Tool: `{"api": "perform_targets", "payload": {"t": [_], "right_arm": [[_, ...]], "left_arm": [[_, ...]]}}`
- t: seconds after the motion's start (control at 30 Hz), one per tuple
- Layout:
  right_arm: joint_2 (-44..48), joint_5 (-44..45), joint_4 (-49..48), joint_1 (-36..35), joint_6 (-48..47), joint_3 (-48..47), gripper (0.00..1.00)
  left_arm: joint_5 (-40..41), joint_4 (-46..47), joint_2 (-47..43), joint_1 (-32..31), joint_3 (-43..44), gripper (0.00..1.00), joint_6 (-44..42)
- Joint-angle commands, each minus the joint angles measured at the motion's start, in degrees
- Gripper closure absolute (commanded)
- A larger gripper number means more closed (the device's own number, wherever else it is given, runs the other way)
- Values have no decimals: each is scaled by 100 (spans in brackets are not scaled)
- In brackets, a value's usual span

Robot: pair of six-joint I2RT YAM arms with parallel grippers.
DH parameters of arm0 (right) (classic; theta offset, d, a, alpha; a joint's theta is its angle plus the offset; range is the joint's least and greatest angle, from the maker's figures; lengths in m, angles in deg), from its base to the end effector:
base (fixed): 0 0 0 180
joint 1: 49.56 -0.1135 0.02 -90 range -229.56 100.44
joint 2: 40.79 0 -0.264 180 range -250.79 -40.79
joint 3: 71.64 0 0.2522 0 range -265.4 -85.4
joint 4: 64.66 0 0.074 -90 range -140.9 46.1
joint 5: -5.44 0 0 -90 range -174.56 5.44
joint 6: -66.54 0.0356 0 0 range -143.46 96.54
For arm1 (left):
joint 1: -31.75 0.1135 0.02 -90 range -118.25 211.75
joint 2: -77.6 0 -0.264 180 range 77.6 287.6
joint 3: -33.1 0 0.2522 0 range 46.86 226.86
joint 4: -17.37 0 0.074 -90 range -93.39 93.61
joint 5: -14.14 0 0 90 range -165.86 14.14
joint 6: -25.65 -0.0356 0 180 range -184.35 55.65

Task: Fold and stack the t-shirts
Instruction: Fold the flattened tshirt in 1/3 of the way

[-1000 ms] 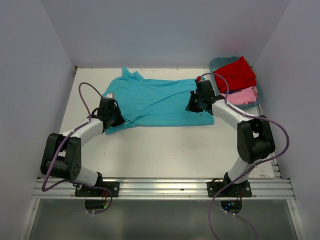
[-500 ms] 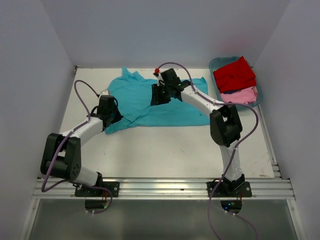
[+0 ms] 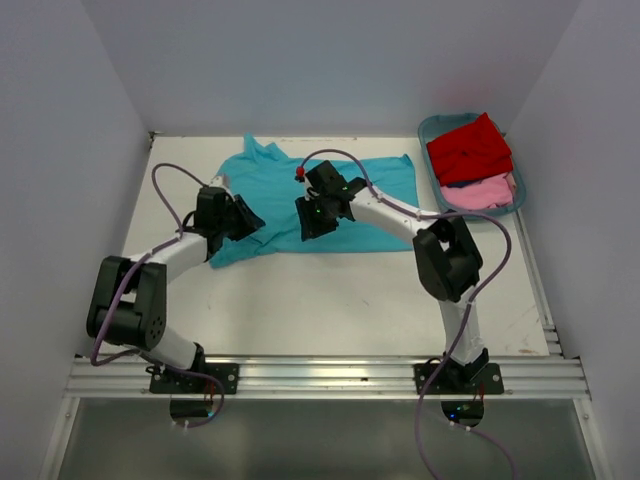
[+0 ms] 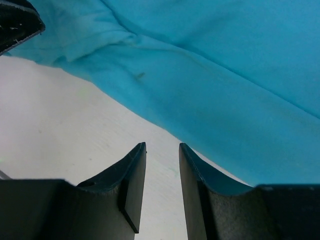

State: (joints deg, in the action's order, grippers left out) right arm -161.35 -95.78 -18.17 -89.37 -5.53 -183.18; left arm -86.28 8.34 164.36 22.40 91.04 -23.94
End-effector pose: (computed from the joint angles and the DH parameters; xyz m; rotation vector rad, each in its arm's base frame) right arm 0.3528 0.3030 0.2115 -0.5796 2.5749 0.6223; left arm 0.3069 -0.0571 0.1886 -0.5176 2.2463 -0.6646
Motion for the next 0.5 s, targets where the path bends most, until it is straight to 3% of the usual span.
{"api": "perform_targets", "payload": {"t": [0.0, 0.47], "right_arm": [[857, 498, -126, 79, -88, 547, 64], [1421, 657, -276, 422, 26, 1375, 66]], "left_arm": [[-672, 283, 306, 47, 125, 66, 363], [74, -1141, 184, 38, 292, 68, 565]]}}
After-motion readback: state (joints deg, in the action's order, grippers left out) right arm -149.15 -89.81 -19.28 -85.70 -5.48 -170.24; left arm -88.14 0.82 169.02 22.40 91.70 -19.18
